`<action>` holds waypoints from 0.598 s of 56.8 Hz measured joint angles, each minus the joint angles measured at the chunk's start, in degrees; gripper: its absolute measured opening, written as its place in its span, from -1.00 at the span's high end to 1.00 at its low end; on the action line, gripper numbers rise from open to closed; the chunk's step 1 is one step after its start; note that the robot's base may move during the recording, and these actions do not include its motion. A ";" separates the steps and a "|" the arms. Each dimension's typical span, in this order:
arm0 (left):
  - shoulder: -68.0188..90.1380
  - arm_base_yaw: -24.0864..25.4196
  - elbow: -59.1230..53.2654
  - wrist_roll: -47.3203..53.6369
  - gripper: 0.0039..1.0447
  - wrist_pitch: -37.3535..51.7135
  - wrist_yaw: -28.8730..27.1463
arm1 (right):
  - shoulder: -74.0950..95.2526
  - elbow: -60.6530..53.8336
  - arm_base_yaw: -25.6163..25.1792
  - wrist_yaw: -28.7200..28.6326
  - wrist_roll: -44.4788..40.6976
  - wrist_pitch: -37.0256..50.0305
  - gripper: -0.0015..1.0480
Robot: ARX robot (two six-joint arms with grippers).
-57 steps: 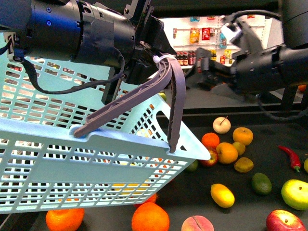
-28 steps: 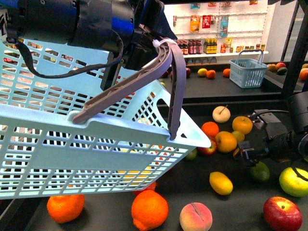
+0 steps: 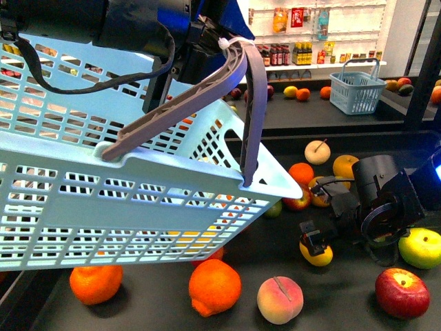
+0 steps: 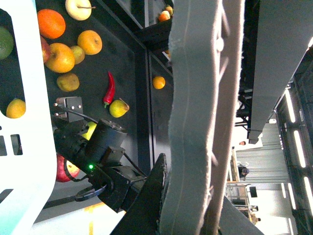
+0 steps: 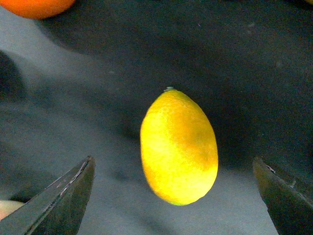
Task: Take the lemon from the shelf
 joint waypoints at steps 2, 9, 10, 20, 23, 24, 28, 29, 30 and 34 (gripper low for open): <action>0.00 0.00 0.00 0.00 0.83 0.00 0.00 | 0.96 1.09 -0.07 0.17 0.04 -0.26 -0.86; 0.00 -0.02 0.00 -0.02 0.83 0.00 0.11 | 4.22 5.62 -0.09 0.55 0.20 -1.11 -0.86; 0.00 -0.02 0.00 -0.02 0.83 0.00 0.11 | 4.48 6.01 -0.07 0.55 0.20 -1.27 -0.86; 0.00 -0.02 0.00 -0.02 0.83 0.00 0.13 | 8.00 11.85 0.48 0.90 0.55 -3.26 -0.86; 0.02 -0.02 0.00 -0.02 0.83 0.00 0.09 | 9.05 13.40 0.68 0.98 0.59 -3.80 -0.86; 0.02 -0.02 0.00 -0.02 0.83 0.00 0.09 | 9.51 13.99 0.74 1.14 0.61 -4.00 -0.86; 0.00 -0.02 0.00 -0.02 0.83 0.00 0.09 | 10.82 15.47 0.98 1.36 0.76 -4.42 -0.86; 0.00 -0.02 0.00 -0.02 0.83 0.00 0.09 | 10.99 15.69 1.03 1.38 0.81 -4.48 -0.86; 0.00 -0.02 0.00 -0.02 0.83 0.00 0.09 | 11.21 15.89 1.05 1.42 0.85 -4.55 -0.86; 0.00 -0.02 0.00 -0.02 0.83 0.00 0.09 | 12.39 16.85 1.25 1.77 0.87 -4.92 -0.86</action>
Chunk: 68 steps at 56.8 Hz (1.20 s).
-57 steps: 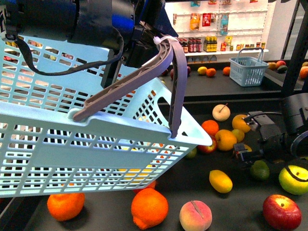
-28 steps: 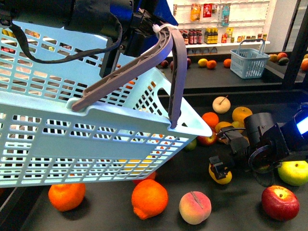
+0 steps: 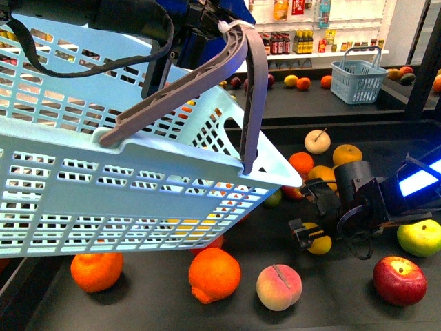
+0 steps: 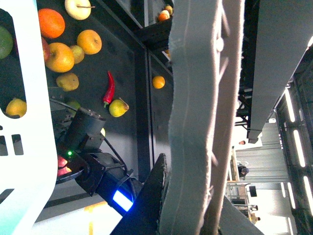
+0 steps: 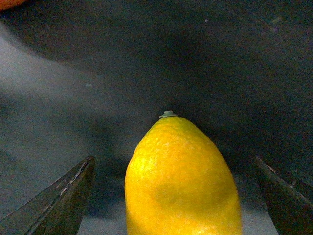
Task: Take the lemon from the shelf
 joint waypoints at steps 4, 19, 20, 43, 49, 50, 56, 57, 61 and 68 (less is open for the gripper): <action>0.00 0.02 0.00 0.00 0.83 0.00 -0.04 | 1.01 0.79 0.09 0.46 0.00 -0.35 -0.86; 0.00 0.00 0.00 0.00 0.83 0.00 0.02 | 3.15 2.89 0.07 1.75 0.26 -0.61 -0.63; 0.00 0.00 0.00 0.00 0.83 0.00 0.02 | 3.15 2.89 0.04 1.73 0.35 -0.57 -0.57; 0.02 0.00 0.00 0.00 0.83 0.00 0.00 | -3.89 -5.46 -1.20 2.16 0.46 4.15 -0.03; 0.02 0.00 0.00 0.00 0.83 0.00 0.02 | -10.69 -11.54 -2.32 1.92 0.66 7.17 -0.03; 0.00 0.00 0.00 0.00 0.83 0.00 0.02 | -12.15 -12.72 -2.54 1.77 0.70 7.67 -0.03; 0.00 0.00 0.00 0.00 0.83 0.00 0.00 | -21.94 -20.83 -4.11 -0.26 2.38 11.30 -0.03; 0.00 0.00 0.00 0.00 0.83 0.00 0.00 | -22.77 -21.49 -4.24 -0.37 2.45 11.61 -0.03; 0.00 0.00 0.00 0.00 0.83 0.00 0.00 | -28.70 -25.77 -4.98 -2.23 4.48 13.05 -0.03; 0.00 0.00 0.00 0.00 0.83 0.00 0.00 | -37.94 -31.32 -5.33 -5.75 8.46 15.21 -0.03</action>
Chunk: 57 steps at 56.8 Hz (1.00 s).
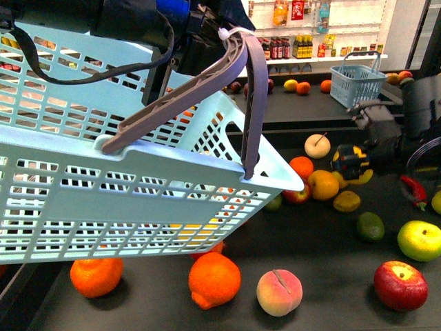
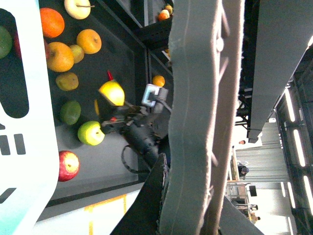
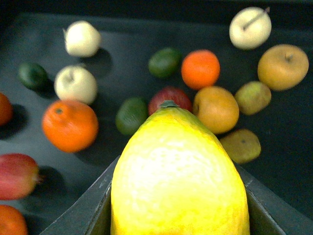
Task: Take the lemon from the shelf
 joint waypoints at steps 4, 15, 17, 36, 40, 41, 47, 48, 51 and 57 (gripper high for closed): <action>0.00 0.00 0.00 0.00 0.83 0.00 0.00 | -4.79 -2.12 0.50 -1.97 1.77 0.37 -0.03; 0.00 0.00 0.00 0.00 0.83 0.00 0.00 | -16.48 -7.21 5.51 -7.74 6.86 0.72 -0.03; 0.00 0.00 0.00 0.00 0.83 0.00 0.00 | -18.25 -8.57 7.23 -8.92 7.50 0.52 -0.03; 0.00 0.00 0.00 0.02 0.83 0.00 0.00 | -20.13 -14.86 19.78 -10.21 9.55 -0.20 -0.03; 0.02 0.00 0.00 0.00 0.83 0.00 0.37 | -20.13 -15.41 20.79 -10.16 9.66 -0.28 -0.03; 0.02 0.00 0.00 0.00 0.83 0.00 0.39 | -20.13 -15.50 20.92 -10.16 9.66 -0.33 -0.03; 0.22 0.00 0.00 -0.22 0.83 -0.02 0.44 | -20.26 -16.04 21.49 -9.49 10.01 -0.02 -0.12; 0.22 0.00 0.00 -0.24 0.83 -0.02 0.44 | -20.31 -16.15 21.51 -9.53 10.01 0.20 -0.16; 0.31 0.00 -0.02 -0.24 0.83 -0.02 0.66 | -20.44 -16.76 21.57 -9.57 10.32 1.22 -0.32; 0.39 0.00 0.00 -0.24 0.83 -0.02 0.68 | -20.57 -17.40 21.53 -9.16 10.82 2.47 -0.61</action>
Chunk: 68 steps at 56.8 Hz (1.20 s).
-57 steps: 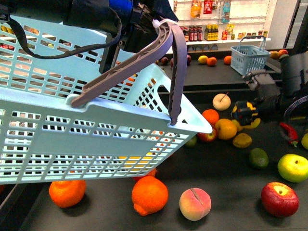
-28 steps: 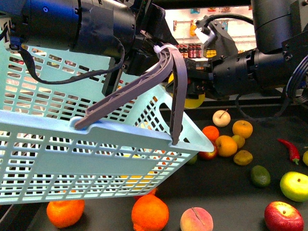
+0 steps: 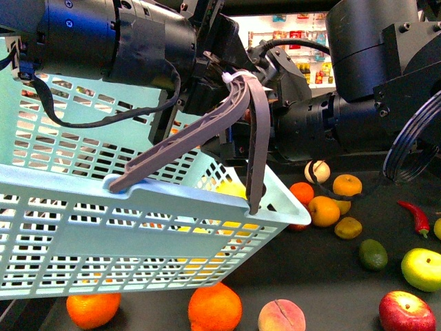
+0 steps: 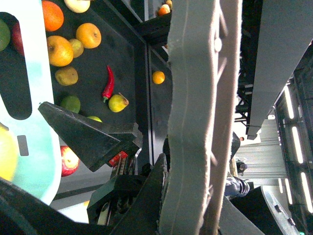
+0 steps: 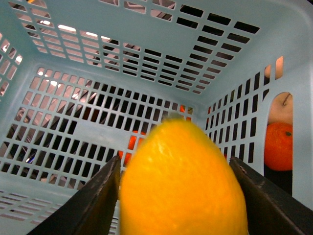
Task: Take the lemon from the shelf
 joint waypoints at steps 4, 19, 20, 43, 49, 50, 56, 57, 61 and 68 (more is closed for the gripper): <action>0.00 0.00 0.00 -0.17 0.83 0.02 0.00 | -0.09 -0.28 -0.35 0.74 0.04 0.85 -0.82; 0.13 0.02 0.00 -0.04 0.83 0.02 -0.81 | -7.10 -3.89 -6.27 14.29 -3.48 4.37 -0.86; 0.13 0.04 0.00 -0.07 0.83 0.02 -0.87 | -7.74 -4.33 -6.64 15.12 -3.98 4.87 -0.86; 0.17 0.00 0.00 -0.02 0.83 0.02 -0.46 | -47.98 -35.52 -13.79 32.17 -12.94 4.50 -0.86; 0.17 0.00 0.00 -0.02 0.83 0.02 -0.57 | -60.74 -43.01 -12.79 39.12 -12.92 -0.48 -0.86; 0.17 0.00 0.00 -0.02 0.83 0.02 -0.59 | -63.32 -44.22 -12.17 40.48 -12.90 -1.70 -0.86; 0.17 0.00 0.00 0.02 0.83 0.02 -0.68 | -76.17 -49.44 -6.51 48.06 -13.31 -8.31 -0.86; 0.17 0.00 0.00 0.02 0.83 0.02 -0.68 | -78.58 -50.16 -5.05 49.83 -13.31 -9.97 -0.86; 0.17 0.00 0.00 0.00 0.83 0.02 -0.68 | -85.50 -51.84 -0.24 55.95 -13.25 -15.12 -0.86; 0.22 0.11 0.00 0.00 0.83 0.02 -0.90 | -94.07 -55.04 10.73 67.47 -13.81 -14.82 -0.86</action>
